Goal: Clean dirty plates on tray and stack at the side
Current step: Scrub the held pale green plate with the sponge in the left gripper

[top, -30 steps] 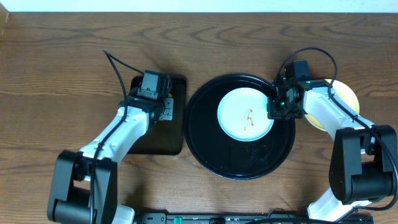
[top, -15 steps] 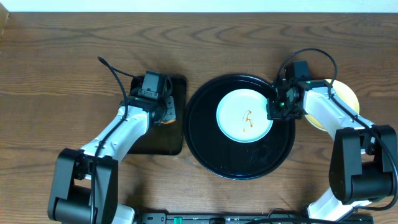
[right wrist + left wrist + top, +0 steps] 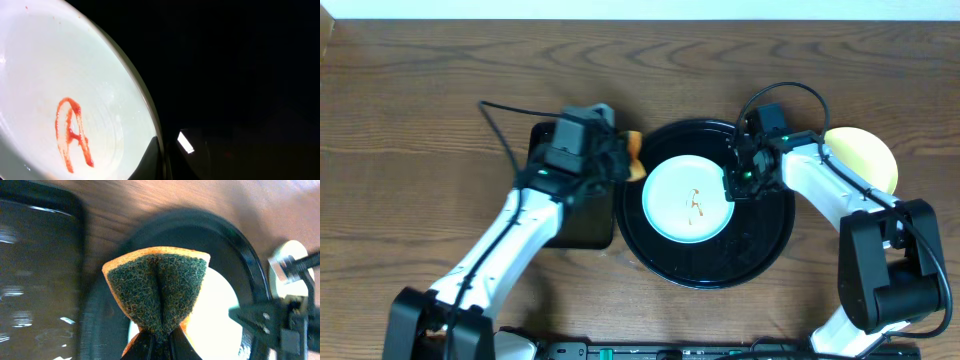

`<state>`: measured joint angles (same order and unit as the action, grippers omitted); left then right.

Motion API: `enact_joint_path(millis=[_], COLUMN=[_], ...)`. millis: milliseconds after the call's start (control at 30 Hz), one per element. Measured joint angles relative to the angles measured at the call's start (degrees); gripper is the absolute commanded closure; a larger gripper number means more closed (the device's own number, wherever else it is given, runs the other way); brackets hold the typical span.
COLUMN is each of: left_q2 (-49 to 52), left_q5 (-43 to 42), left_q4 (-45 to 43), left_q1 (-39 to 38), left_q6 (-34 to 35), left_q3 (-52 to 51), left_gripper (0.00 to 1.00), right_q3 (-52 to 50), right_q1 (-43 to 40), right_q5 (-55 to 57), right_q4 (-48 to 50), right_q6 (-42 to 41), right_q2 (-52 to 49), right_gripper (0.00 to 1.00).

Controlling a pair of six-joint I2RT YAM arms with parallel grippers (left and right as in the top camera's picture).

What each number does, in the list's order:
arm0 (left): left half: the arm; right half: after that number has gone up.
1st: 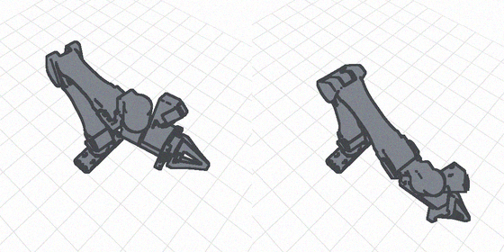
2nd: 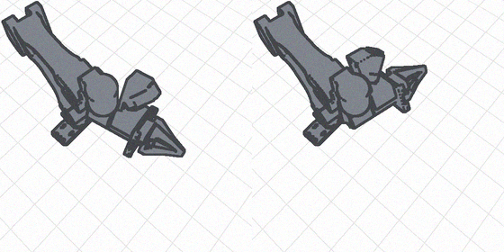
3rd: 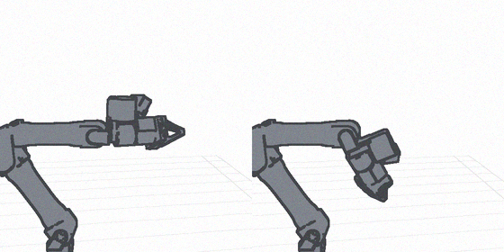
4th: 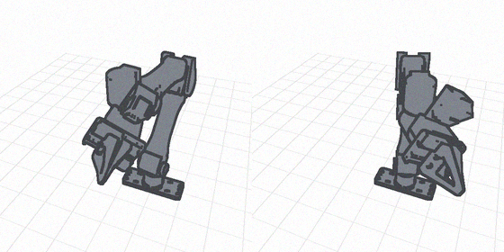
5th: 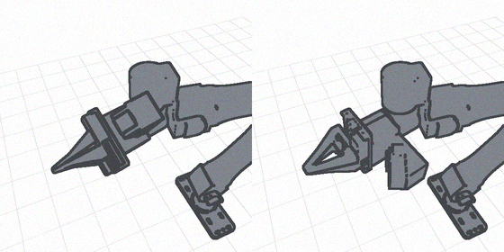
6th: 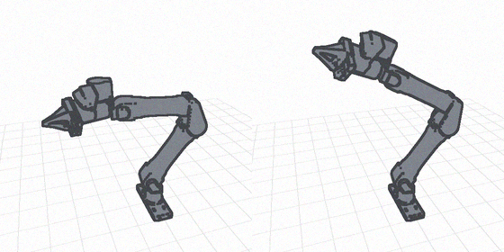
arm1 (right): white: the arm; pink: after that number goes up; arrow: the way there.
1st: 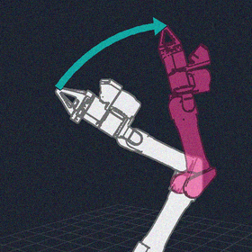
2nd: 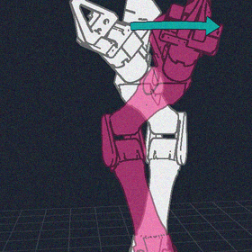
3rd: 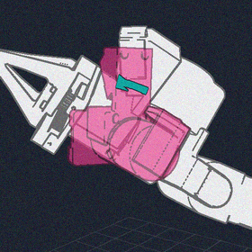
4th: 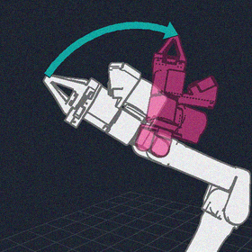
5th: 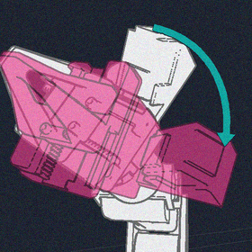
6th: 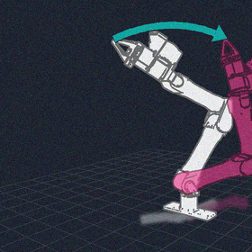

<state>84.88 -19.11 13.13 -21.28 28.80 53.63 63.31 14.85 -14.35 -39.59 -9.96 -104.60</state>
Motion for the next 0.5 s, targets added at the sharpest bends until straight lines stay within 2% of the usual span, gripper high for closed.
enact_joint_path(millis=[333, 500], left_q2=[12.5, 16.9], left_q5=[-0.3, -0.5], left_q4=[-9.5, -15.0], left_q1=[-14.2, -18.5], left_q6=[6.1, 8.1], left_q3=[0.0, 0.1], left_gripper=[0.93, 0.92], right_q3=[0.0, -0.1], right_q1=[2.0, 2.3], right_q5=[0.0, 0.0], right_q4=[0.4, 0.1], right_q6=[-1.7, -2.0], right_q2=[0.0, 0.0], right_gripper=[0.99, 0.99])
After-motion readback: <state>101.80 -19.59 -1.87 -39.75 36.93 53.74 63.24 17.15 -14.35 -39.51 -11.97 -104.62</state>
